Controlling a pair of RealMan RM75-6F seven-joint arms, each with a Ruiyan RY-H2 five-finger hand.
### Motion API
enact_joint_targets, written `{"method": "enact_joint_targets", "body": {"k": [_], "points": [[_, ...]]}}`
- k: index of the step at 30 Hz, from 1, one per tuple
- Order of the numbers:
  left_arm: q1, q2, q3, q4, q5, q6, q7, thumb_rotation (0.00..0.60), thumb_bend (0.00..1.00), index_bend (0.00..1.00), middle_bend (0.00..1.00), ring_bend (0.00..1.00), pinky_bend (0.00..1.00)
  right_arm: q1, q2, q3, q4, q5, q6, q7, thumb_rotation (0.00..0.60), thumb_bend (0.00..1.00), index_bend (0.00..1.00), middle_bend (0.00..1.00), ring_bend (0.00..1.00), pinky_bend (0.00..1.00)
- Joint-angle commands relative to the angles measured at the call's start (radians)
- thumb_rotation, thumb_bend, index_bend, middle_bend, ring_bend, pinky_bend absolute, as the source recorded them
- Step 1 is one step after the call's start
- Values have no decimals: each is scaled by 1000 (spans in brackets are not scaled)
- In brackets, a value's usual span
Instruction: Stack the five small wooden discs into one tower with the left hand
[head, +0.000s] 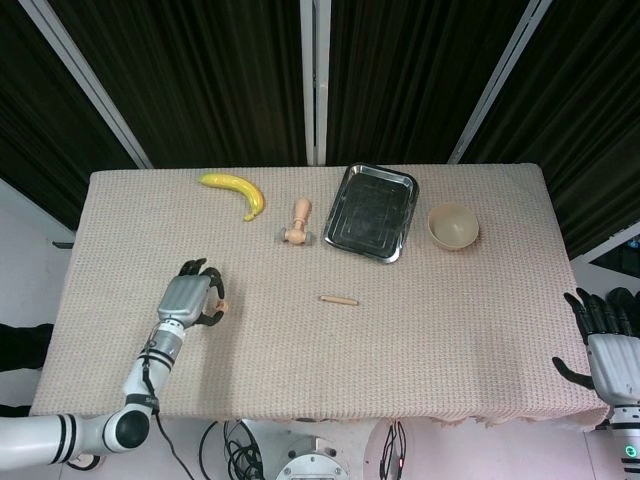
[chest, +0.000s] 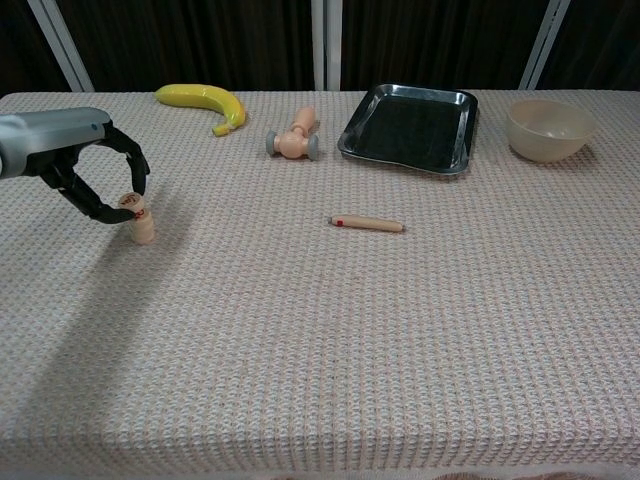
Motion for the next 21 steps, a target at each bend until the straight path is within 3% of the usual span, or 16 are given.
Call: {"method": "enact_joint_targets", "body": {"k": [1,21], "points": [[3,-3,0,12,3,-6,-13,600,283,543,221,0,0,0,1,0,0,3,-1,-1,600,143,0,0,0,0],[4,-34,5,69,5,-23,-38,600,284,523,224,0,0,-2,-2,-2,-1,4,0,-7,600,143,0,0,0,0]]}}
